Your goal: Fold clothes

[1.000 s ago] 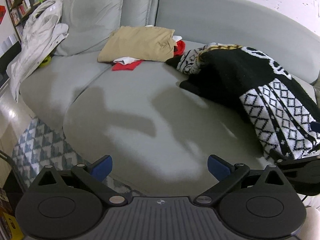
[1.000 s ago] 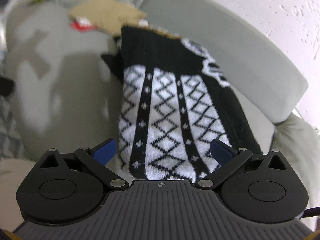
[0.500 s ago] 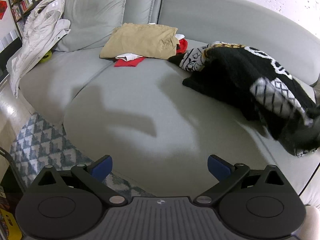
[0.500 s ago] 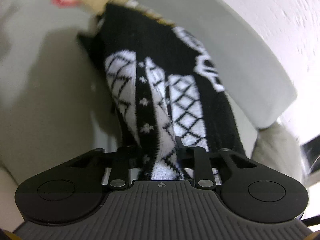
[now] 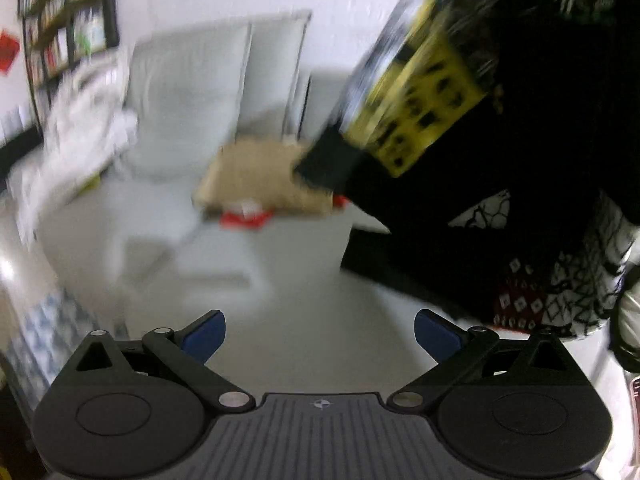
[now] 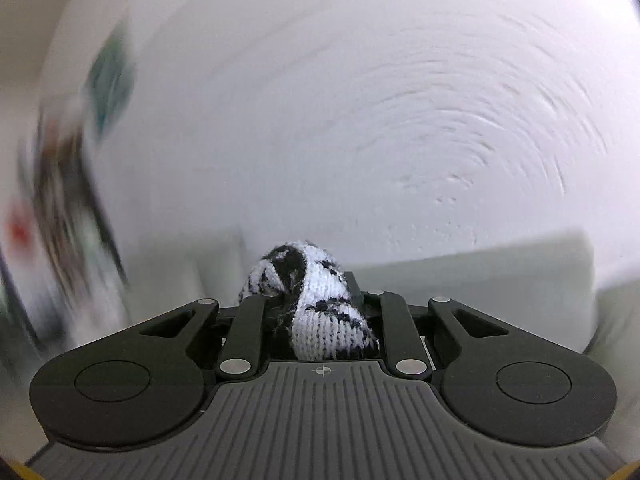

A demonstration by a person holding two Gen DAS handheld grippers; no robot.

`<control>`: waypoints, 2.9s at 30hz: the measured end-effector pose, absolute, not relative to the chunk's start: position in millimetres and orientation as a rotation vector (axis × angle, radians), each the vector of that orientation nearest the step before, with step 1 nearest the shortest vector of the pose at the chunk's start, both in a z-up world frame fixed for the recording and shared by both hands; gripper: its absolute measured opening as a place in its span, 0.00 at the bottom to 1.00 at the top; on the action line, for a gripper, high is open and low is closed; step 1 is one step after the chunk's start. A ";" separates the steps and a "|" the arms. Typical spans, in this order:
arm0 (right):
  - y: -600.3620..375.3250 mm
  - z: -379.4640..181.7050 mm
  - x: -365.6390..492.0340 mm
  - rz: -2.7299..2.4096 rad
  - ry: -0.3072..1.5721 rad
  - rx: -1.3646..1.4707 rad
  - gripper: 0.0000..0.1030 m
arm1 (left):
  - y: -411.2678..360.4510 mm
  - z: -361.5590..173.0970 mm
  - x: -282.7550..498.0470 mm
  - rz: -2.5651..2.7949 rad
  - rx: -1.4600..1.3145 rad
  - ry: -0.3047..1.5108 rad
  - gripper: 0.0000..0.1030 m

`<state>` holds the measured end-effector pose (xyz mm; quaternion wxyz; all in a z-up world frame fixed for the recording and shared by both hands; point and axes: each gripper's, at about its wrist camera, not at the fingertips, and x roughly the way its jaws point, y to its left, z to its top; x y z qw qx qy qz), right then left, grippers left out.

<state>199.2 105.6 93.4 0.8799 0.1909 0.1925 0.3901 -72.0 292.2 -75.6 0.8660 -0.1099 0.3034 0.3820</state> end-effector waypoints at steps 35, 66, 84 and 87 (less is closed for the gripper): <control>16.9 -244.1 164.4 0.949 0.997 0.023 0.86 | 250.1 -160.3 10.0 0.575 -0.476 0.775 0.83; -72.9 -140.4 272.3 0.473 0.942 0.545 0.91 | 271.6 -199.6 35.6 0.356 -0.686 0.795 0.86; -198.5 -166.3 188.7 0.512 0.724 0.767 0.88 | 240.8 -272.0 136.7 0.439 -1.320 0.675 0.70; -213.6 -160.6 186.5 0.496 0.691 0.781 0.88 | 239.1 -271.2 159.6 0.455 -1.223 0.673 0.69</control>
